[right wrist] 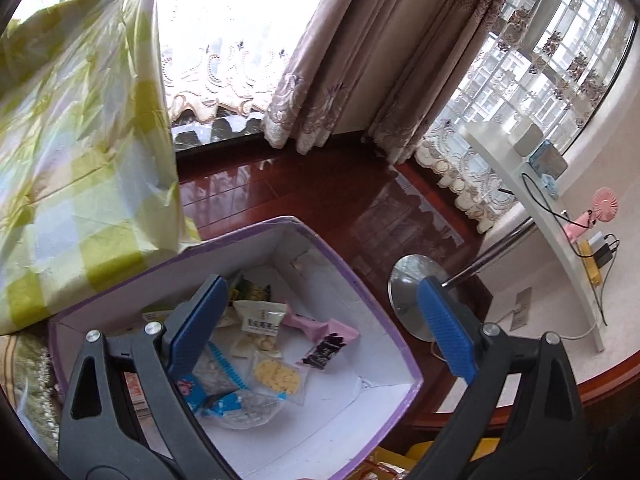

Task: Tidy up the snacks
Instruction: 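Move both tools back over the remaining snacks on the table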

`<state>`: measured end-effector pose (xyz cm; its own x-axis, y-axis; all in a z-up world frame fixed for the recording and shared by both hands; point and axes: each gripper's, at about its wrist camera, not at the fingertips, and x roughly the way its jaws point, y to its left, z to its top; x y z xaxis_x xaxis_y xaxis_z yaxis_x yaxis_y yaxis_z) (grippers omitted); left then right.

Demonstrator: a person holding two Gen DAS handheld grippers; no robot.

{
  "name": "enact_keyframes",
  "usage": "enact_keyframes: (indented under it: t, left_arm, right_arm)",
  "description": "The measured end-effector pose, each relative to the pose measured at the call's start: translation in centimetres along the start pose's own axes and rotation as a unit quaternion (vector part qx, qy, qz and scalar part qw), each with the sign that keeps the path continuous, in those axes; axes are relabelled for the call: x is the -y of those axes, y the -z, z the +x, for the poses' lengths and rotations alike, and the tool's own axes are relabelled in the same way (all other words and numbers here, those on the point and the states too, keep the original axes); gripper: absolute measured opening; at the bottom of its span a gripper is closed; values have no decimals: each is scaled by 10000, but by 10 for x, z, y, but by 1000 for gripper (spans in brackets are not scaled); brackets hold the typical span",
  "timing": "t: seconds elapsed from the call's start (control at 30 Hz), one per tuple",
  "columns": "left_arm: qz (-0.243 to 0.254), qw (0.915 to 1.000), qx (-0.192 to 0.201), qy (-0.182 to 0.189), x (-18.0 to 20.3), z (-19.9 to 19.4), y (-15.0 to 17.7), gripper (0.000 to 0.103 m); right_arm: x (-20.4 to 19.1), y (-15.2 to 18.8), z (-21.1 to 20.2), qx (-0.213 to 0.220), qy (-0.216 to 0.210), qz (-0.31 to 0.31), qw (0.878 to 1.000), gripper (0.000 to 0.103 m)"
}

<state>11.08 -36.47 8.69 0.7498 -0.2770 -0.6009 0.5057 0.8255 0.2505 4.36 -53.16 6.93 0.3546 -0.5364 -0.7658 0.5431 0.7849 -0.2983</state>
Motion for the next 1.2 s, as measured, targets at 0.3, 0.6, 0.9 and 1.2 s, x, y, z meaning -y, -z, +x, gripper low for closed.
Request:
enact_keyframes:
  t: [0.3,0.6,0.9,1.2]
  left_arm:
    - [-614,9966,45,555,-58,-7,16,85]
    - [-1296,9909,-116,339,-122,-6,45,85]
    - [-2223,9746,-220,-172,-216,-8,85,84]
    - [-2496,9652,-434,-648,-284,-5,125,83]
  right_arm:
    - [-32,-1,-12,-35,-1298,298,9911,96]
    - [-96,-2,-32,99,-2039,-119,9789,96]
    - [-156,-7,-56,196,-2700,-325,9621,96]
    - [-223,-7,-64,56,-3091,-607,9491,96]
